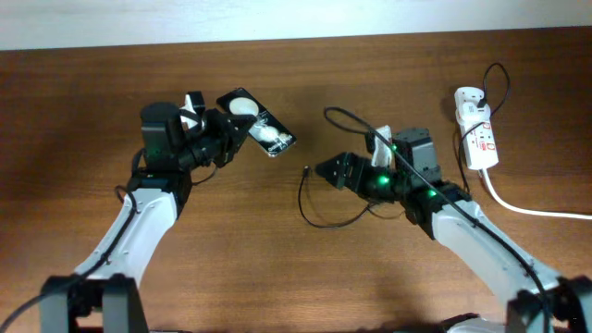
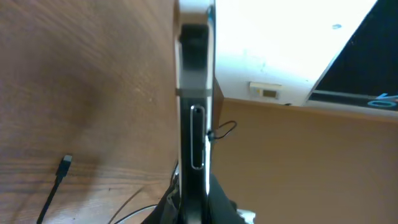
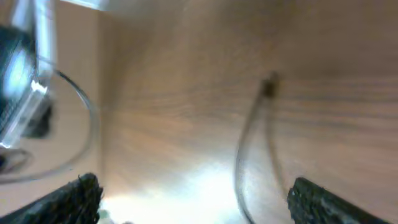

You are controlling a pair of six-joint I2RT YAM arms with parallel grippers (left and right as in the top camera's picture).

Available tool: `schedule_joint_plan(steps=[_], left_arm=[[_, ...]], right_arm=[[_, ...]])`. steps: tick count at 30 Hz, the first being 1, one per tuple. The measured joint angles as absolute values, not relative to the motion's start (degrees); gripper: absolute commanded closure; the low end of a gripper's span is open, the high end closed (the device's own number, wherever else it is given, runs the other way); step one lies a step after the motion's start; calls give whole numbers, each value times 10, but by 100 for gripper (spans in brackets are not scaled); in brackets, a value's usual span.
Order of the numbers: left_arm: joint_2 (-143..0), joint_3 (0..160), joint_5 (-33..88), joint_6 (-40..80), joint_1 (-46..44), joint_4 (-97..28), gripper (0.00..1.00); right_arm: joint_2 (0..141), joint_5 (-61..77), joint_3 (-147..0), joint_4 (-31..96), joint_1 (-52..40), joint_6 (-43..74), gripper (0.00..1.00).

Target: Plug charger to phone and switch on socket

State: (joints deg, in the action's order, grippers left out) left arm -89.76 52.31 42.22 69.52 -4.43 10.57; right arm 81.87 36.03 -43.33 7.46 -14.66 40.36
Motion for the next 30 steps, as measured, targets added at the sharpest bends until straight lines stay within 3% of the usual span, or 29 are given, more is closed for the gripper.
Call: schedule_joint_plan(steps=[3,7,10,19,30], left_arm=[[-951,524,452,709,-48,150,100],[-1043,524,506,774,-69,352,100],[-1082,526,536,866,-96,428,100],[-1090,527,626,1092,-114,434,100],[-1090,527,728,1135,-91,436,100]], right_arm=[[783,308,-432,169,-147,363,1],[734,218,-431,280,-147,323,1],[702,159,-431,329,-147,306,1],[698,69,-432,424,-147,295,1],[698,55,-432,447,-147,295,1]])
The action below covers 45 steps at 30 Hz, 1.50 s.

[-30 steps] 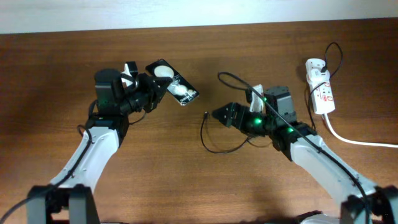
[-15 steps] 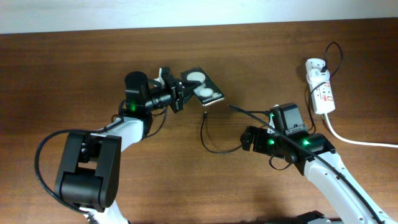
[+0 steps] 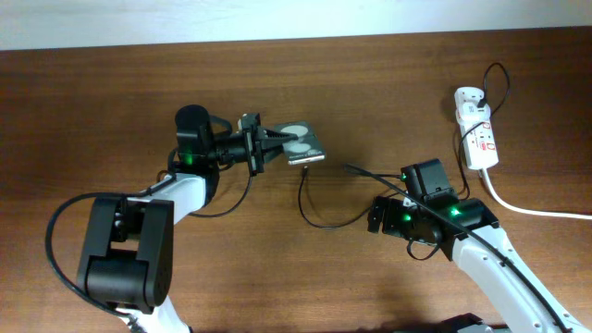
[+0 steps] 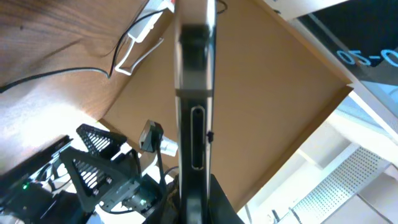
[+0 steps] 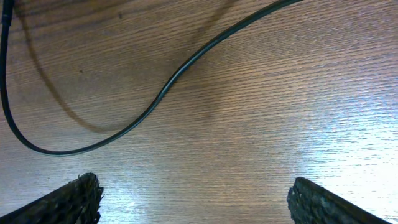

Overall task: Plug charger to phone and switch on socket
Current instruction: 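Grasp the black cable near its USB-C plug with the right gripper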

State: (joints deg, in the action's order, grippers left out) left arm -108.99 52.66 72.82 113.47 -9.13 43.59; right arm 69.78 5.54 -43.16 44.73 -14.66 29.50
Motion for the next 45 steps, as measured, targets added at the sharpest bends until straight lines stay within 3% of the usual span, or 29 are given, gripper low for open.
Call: schedule_joint_plan(steps=[45], left_arm=[[-1090,527,742,1134,-91,436,100]], right_arm=[[698,54,-432,455,-147,293,1]])
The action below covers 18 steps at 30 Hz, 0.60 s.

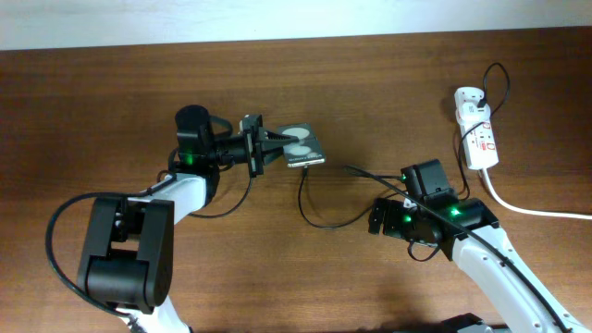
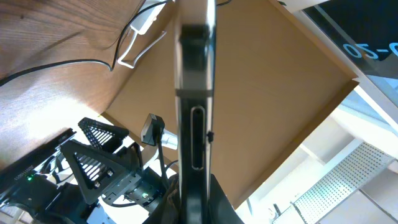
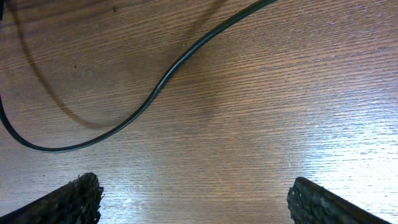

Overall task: Plug charger to phone and switch on socket
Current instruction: 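Grasp the black cable near its USB-C plug with the right gripper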

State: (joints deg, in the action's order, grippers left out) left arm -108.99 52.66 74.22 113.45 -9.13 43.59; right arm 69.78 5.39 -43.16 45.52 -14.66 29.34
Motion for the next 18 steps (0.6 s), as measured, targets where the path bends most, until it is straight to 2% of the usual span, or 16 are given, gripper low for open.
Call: schedule_joint_plan(steps=[7,14,18], left_arm=[[-1090,527,742,1118,-91,436,100],[-1090,527,722,943,-91,436,100],[-1090,527,722,893,-81,436,100]], right_arm=[[698,54,-432,455,-147,294,1],[698,54,-432,455,-147,294,1],[698,54,-432,455,-147,293,1]])
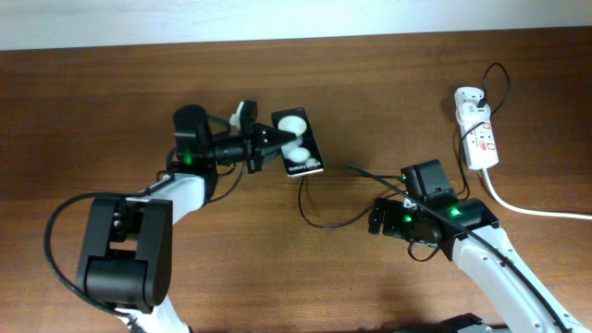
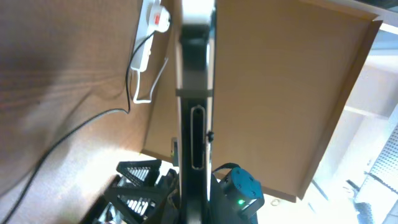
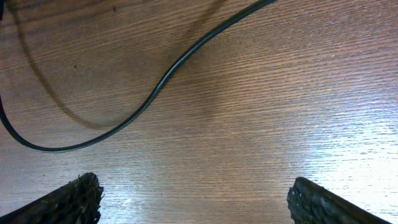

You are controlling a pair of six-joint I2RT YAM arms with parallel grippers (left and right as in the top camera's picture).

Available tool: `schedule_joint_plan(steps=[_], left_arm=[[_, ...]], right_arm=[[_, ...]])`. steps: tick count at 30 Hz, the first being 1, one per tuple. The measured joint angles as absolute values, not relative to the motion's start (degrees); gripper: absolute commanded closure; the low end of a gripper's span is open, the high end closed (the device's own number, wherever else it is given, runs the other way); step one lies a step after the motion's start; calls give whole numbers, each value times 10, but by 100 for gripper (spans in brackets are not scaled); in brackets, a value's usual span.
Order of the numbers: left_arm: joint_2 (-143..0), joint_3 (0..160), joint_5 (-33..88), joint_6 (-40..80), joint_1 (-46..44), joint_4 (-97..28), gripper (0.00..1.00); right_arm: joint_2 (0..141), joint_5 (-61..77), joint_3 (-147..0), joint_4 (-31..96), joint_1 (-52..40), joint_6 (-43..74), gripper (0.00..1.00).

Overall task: Plug charger to phone and switch on socket
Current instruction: 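Grasp the black cable near its USB-C plug with the right gripper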

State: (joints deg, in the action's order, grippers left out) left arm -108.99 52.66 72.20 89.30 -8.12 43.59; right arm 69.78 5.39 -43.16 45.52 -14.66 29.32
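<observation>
My left gripper is shut on a dark phone, held above the table with its white-circled face turned up. In the left wrist view the phone stands edge-on between the jaws, its slot toward the camera. A black charger cable loops on the table, one end lying just below the phone. My right gripper hangs open over a bend of the cable, with nothing between its fingers. A white socket strip lies at the far right.
The strip's white lead runs off the right edge. A pale wall and brown board fill the left wrist view's background. Wooden tabletop stretches to the left and along the front.
The left wrist has turned, so the phone's face with the white circle now points up and sits a little lower. The right arm and cable have not moved.
At first my left gripper held the phone at centre-left, and the open right gripper was near the cable's plug end. Then the phone was beside the cable end and the right gripper further back over the cable loop. Now the phone is turned face up.
</observation>
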Motion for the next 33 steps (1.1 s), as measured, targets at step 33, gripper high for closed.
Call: schedule_joint_plan(steps=[33], left_arm=[[-1090,527,787,744,141,436,100]], right_arm=[[842,36,-516,220,-330,302,8]])
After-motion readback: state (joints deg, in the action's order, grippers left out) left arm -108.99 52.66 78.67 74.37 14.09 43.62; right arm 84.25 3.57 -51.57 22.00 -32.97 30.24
